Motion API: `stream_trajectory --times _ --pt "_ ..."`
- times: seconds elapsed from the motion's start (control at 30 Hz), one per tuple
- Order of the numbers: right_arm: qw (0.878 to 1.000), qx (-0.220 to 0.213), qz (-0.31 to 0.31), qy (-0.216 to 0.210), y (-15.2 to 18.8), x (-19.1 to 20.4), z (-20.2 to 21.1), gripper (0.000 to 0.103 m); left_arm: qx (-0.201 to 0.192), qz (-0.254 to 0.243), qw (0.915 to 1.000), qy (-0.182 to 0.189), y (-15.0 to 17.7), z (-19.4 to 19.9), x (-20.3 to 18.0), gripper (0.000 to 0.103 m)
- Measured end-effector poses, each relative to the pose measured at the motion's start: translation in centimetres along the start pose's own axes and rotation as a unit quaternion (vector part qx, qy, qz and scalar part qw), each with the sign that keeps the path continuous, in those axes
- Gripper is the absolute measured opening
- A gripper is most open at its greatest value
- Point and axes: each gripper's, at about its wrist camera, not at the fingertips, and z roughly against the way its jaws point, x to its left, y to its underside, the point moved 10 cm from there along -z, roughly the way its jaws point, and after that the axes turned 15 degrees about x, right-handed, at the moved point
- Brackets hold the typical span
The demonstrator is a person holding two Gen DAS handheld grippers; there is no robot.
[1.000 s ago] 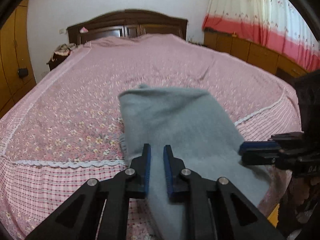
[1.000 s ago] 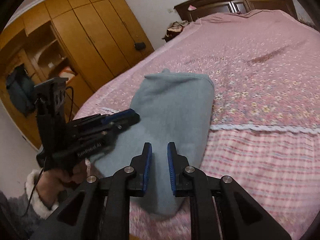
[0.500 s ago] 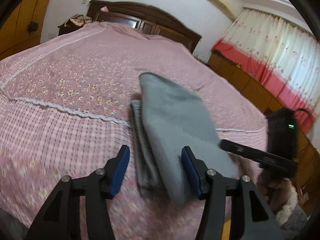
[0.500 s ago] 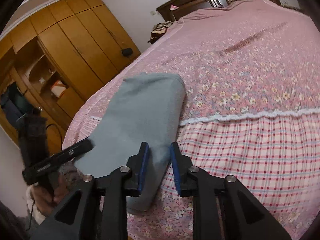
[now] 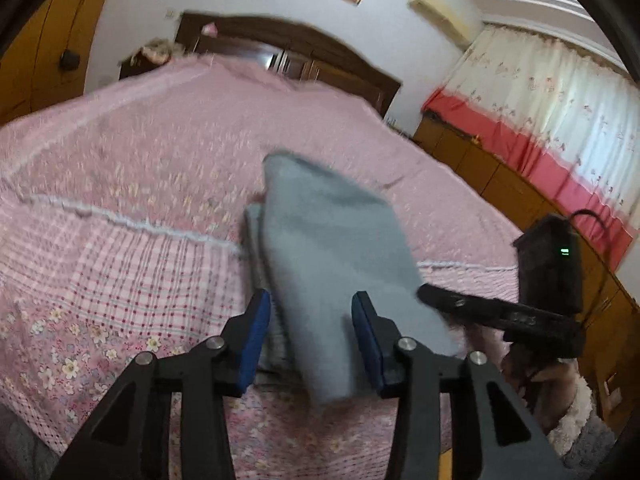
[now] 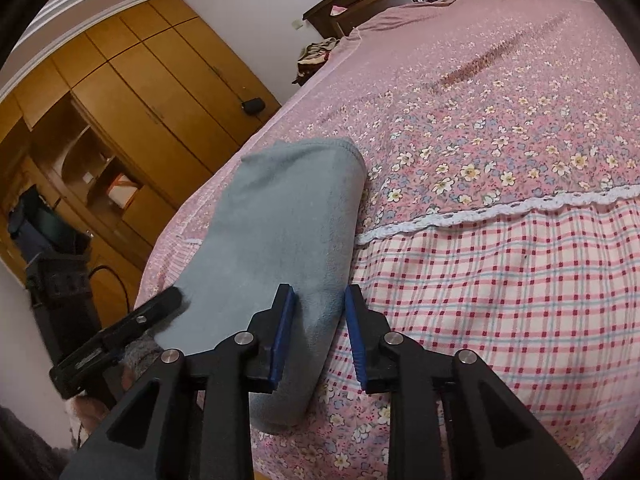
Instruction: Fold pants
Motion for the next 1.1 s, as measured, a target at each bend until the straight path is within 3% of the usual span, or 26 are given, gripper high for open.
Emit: stream_trajectory --times 0.13,0.27,0.33,0.4,0.5,0.57,0.6,0.67,0.7,0.77,0.83,0.9,0.93,1.0,1.1 --pt "1.000 0.004 0.010 0.015 -0.4 0.8 0.0 0.028 -0.008 -0.010 0.9999 -0.007 0.3 0.6 -1.2 0.044" --pt "0.994 0.022 0.079 0.074 -3.0 3.4 0.1 0.034 -0.007 0.025 0.9987 -0.044 0.9 1.4 0.5 0.048" --pt "0.990 0.050 0.079 0.110 -5.2 4.4 -0.5 0.035 0.004 0.034 0.9977 -0.059 1.4 1.7 1.3 0.053" --pt "0.987 0.085 0.056 0.122 -7.3 5.3 -1.7 0.034 0.004 0.046 0.9982 -0.038 1.8 2.1 1.3 0.053" --pt "0.985 0.139 -0.029 0.100 -11.0 8.1 -4.1 0.034 0.005 0.074 0.9972 0.010 2.0 2.1 1.0 0.053" --pt "0.970 0.206 -0.078 0.106 -12.8 10.3 -6.9 0.034 0.008 0.087 0.9955 0.037 2.4 1.9 0.9 0.053" --pt "0.964 0.219 -0.080 0.124 -13.3 10.8 -7.6 0.034 0.010 0.093 0.9945 0.046 2.5 1.8 0.9 0.053" --pt "0.939 0.265 -0.061 0.212 -14.4 12.2 -10.4 0.034 0.013 0.109 0.9918 0.065 2.8 1.7 1.2 0.053" --pt "0.930 0.275 -0.054 0.236 -14.5 12.4 -11.2 0.034 0.011 0.115 0.9906 0.073 2.8 1.8 1.4 0.053" --pt "0.893 0.314 -0.045 0.318 -14.6 12.4 -13.6 0.034 0.010 0.121 0.9887 0.088 2.7 2.2 1.8 0.052" --pt "0.861 0.343 -0.034 0.374 -14.2 11.8 -14.7 0.034 0.007 0.119 0.9884 0.094 2.7 2.7 2.3 0.046" --pt "0.825 0.355 -0.007 0.439 -14.3 11.3 -15.4 0.034 0.010 0.117 0.9876 0.104 2.8 3.1 2.5 0.023" --pt "0.817 0.355 0.002 0.455 -14.3 11.1 -15.5 0.032 0.012 0.116 0.9876 0.105 2.9 3.2 2.6 0.021" --pt "0.814 0.357 0.013 0.458 -14.3 11.0 -15.6 0.021 0.015 0.112 0.9874 0.111 3.2 3.3 2.7 0.017" --pt "0.832 0.346 0.007 0.433 -14.4 10.7 -14.8 0.014 0.017 0.119 0.9842 0.130 3.4 3.7 3.1 0.012"
